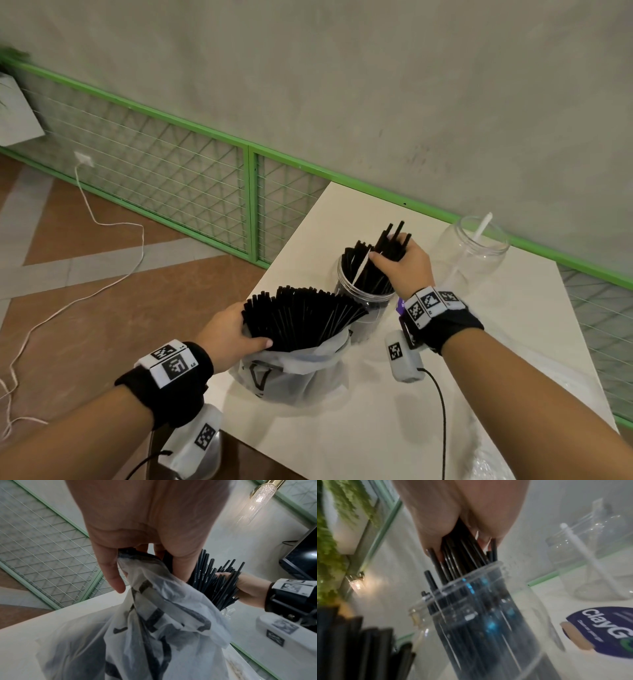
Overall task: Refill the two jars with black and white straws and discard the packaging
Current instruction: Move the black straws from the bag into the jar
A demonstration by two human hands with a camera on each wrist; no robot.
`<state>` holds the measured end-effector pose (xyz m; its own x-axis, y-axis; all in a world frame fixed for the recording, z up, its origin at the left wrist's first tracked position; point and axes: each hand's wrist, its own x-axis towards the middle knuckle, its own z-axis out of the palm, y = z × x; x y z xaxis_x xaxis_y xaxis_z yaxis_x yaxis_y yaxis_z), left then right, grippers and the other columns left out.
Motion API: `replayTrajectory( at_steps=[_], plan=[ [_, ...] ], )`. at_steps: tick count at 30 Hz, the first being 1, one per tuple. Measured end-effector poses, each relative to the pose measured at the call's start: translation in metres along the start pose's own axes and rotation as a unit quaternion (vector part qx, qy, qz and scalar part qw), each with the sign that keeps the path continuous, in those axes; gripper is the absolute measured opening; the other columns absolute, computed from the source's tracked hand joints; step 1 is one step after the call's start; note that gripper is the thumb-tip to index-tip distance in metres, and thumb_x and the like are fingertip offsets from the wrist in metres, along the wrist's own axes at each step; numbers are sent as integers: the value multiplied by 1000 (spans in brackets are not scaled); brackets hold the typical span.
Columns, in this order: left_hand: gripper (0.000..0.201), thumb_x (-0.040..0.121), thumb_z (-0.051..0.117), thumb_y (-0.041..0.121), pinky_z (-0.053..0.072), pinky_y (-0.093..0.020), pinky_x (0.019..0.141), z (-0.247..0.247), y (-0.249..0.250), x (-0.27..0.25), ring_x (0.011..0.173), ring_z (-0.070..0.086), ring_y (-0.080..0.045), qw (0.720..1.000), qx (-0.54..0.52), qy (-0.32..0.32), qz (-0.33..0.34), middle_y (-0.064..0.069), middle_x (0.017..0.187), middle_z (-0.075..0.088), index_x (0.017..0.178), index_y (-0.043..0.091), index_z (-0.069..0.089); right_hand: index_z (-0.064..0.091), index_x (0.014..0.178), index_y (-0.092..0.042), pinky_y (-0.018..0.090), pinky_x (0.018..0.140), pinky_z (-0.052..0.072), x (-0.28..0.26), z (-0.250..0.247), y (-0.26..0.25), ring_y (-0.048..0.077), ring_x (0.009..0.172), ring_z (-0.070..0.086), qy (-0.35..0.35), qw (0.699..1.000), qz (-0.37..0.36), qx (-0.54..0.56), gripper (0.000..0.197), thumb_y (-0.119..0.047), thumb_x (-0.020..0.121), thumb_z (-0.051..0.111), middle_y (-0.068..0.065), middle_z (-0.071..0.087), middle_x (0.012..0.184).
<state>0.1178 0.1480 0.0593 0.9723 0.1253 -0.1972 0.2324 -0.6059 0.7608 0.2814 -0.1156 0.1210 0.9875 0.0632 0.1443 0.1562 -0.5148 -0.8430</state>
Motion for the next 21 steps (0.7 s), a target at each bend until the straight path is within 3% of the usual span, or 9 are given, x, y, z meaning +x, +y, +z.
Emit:
replayTrajectory(
  at_steps=[2,4,6,8,12,17,19,21],
  plan=[
    [49,73,78,27,47,-34,93,-1,0,0,105,57,-13,1000,-2,-1,-3,7,111,62,117,25,56,55,120,-15,34,99,44,-2,-1,8,17,113,55,-20,1000,3,1,51,-31,77,78,0,60,118],
    [49,73,78,26,47,-33,92,-1,0,0,104,58,-12,1000,-4,-2,-3,8,110,62,117,24,56,42,136,-17,30,103,36,-6,-5,9,15,125,44,5,996,34,85,63,-36,84,70,-2,48,135],
    [48,74,78,25,47,-31,91,-1,0,0,104,57,-12,1000,-6,-5,0,8,110,62,117,24,56,34,143,-19,28,102,32,-11,-9,10,17,132,40,48,983,47,169,63,-41,89,60,-2,40,143],
    [48,74,78,25,46,-30,92,-2,0,0,104,57,-11,1000,-8,-7,2,8,111,62,117,25,56,28,146,-22,28,104,30,-16,-11,13,16,135,36,52,984,24,170,72,-48,85,54,-4,33,149],
    [47,73,79,24,46,-29,91,-2,1,0,104,57,-11,1000,-9,-6,6,9,110,62,114,25,57,19,150,-23,32,116,20,-13,-4,14,12,143,21,-40,997,-69,-16,81,-54,86,57,-3,21,157],
    [46,73,79,22,45,-25,88,0,3,-1,103,58,-9,1000,-14,-1,13,8,109,63,114,24,58,12,152,-20,35,120,14,-3,17,1,14,147,11,-108,983,-95,-113,100,-60,78,64,1,12,160],
    [48,73,79,23,44,-23,88,0,1,0,103,58,-8,1000,-19,-3,9,9,109,63,115,23,57,12,152,-20,35,120,13,3,23,-5,16,147,10,-131,970,-123,-167,104,-63,74,66,0,11,160],
    [48,73,79,23,45,-24,89,0,-1,0,103,58,-7,1000,-22,-5,7,10,109,62,115,23,57,17,151,-18,38,119,18,7,28,-8,20,145,18,-151,955,-132,-216,103,-62,73,68,4,20,158]
  ],
)
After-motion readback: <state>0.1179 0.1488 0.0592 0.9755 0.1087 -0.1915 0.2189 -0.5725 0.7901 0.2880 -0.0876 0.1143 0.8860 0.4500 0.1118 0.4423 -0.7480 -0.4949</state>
